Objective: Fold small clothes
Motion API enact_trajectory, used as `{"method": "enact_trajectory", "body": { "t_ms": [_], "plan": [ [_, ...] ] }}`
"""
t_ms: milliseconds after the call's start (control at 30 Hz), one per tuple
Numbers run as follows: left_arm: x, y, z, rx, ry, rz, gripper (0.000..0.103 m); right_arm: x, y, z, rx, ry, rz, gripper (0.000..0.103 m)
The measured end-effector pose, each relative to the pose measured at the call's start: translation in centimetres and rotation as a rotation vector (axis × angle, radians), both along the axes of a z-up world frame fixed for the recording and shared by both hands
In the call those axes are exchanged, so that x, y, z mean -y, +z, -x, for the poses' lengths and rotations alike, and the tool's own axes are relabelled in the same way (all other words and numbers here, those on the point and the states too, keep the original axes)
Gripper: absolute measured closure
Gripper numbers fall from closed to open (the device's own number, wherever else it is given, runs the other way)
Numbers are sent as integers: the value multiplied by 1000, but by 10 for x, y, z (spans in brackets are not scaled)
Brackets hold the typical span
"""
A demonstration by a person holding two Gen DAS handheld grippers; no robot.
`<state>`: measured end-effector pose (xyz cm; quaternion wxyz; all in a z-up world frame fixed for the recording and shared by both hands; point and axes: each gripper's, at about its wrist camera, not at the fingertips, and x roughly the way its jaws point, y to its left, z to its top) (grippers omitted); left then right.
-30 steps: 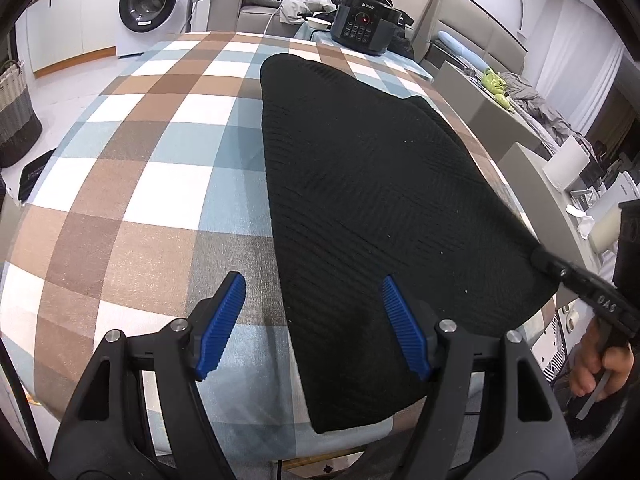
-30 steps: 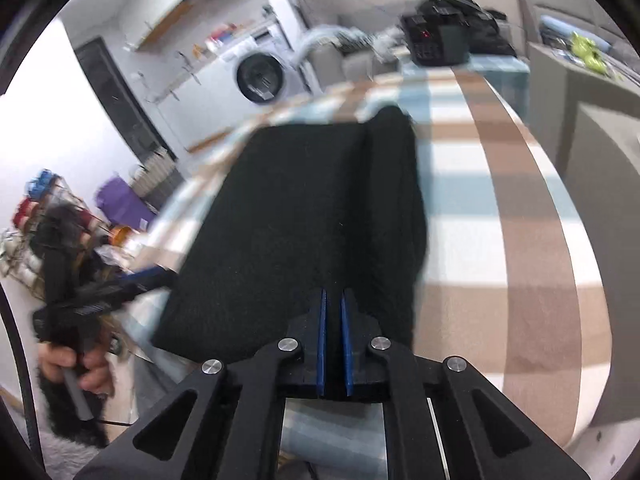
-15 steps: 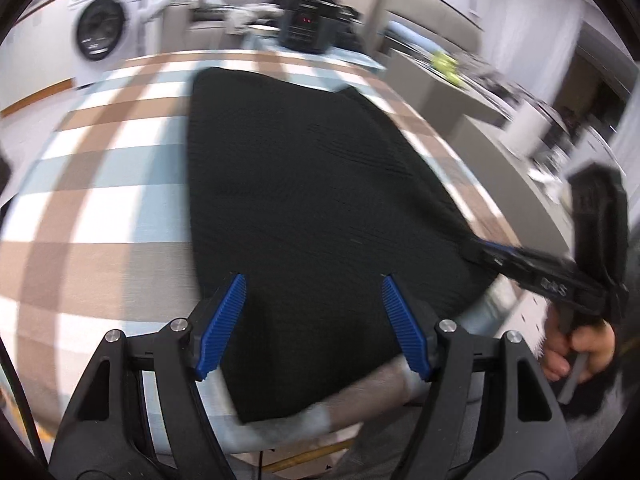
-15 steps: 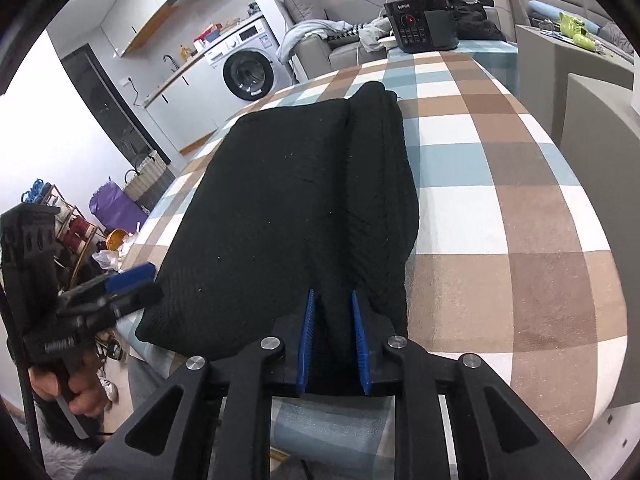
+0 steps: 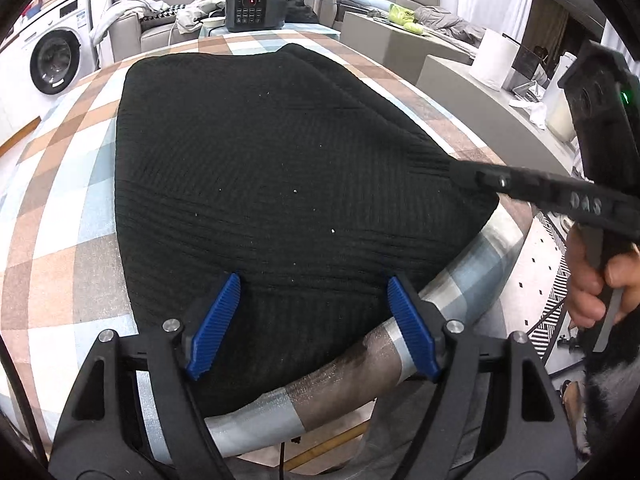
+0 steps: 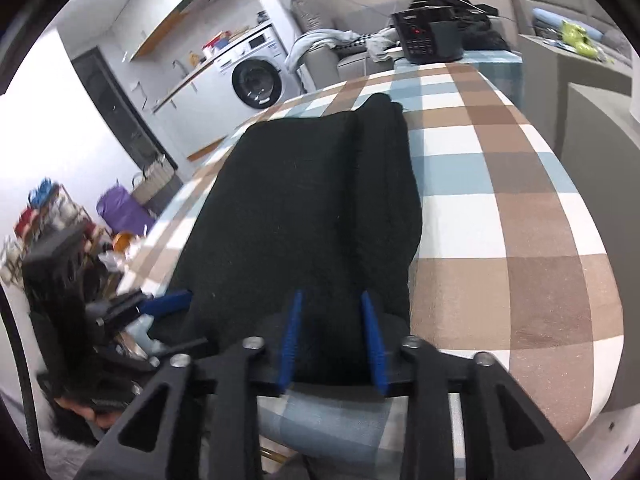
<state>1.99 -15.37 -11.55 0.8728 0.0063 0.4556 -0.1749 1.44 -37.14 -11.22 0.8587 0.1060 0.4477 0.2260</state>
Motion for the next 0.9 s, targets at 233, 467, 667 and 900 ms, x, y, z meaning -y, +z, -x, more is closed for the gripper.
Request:
{"method": "enact_trajectory", "body": {
  "t_ms": [233,467,667,900],
  "plan": [
    [-1,-2,1,3,-10,3,27,3,4,5,61,-4,-45,97],
    [-5,0,-1,1,-11,21,26,-2,-1,4,21,-46,96,93],
    [-16,16,1,47,6,65,27,-15,32,27,150,28,58,85],
    [-16,-1,-18,38,38,53,30,-55,-4,19,136,133,164,84]
  ]
}}
